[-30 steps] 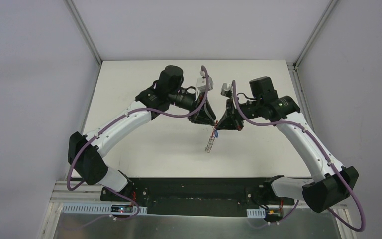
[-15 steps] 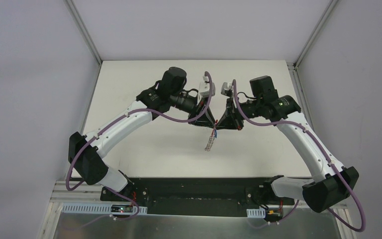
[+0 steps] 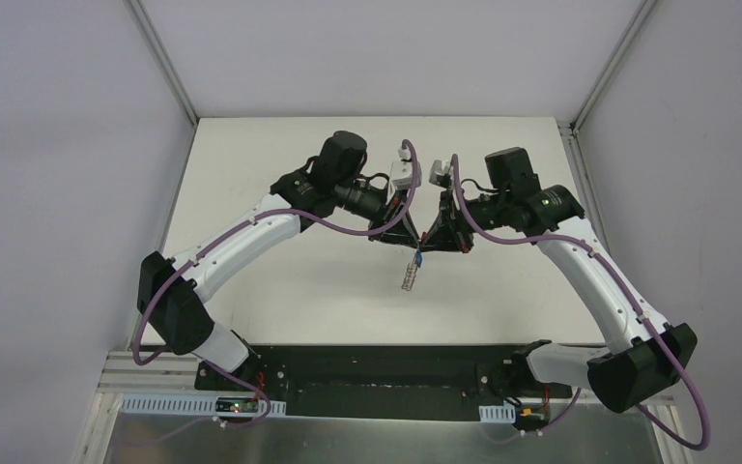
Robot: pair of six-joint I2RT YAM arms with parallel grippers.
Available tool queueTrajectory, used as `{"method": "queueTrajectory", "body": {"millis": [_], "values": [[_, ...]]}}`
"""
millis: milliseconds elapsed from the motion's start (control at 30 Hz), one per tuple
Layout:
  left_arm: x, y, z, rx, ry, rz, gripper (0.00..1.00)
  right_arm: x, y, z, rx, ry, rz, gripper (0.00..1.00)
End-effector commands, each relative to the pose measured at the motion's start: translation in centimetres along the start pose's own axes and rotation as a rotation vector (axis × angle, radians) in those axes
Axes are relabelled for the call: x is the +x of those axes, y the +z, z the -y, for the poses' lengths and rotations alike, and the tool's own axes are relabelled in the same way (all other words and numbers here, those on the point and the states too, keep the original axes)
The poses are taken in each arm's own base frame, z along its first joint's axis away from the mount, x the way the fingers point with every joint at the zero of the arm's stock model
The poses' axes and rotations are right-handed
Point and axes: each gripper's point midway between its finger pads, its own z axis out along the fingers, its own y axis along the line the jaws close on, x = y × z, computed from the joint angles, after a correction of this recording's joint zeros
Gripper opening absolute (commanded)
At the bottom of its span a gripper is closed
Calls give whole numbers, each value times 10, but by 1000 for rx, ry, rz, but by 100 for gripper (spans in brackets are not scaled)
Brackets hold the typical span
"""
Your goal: Put the keys on the keyring
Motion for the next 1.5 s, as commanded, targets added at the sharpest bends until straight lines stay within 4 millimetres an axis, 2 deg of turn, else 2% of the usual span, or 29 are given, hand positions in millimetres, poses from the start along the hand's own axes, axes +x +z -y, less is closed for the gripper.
{"method": "queueTrajectory", "body": {"millis": [0, 133, 200, 367, 800, 900, 1167, 1467], "values": [[-20, 0, 5, 10, 64, 34, 14, -9, -1, -6, -16, -47, 35, 0], [-20, 1, 4, 12, 58, 35, 9, -9, -1, -6, -17, -45, 36, 0], [-20, 1, 4, 11, 57, 36, 1, -9, -1, -5, -14, -46, 34, 0], [-21, -3, 8, 11, 55, 40, 0, -9, -3, -3, 13, -57, 41, 0], [-42, -19, 19, 43, -2, 159, 0, -18, -28, -8, 68, -79, 155, 44], [-46, -18, 19, 52, -15, 183, 0, -20, -29, -8, 67, -75, 167, 51], [-63, -17, 21, 90, -82, 299, 0, -30, -27, -3, 55, -63, 199, 49], [-64, -16, 18, 92, -112, 331, 0, -30, -27, -2, 55, -59, 207, 27]]}}
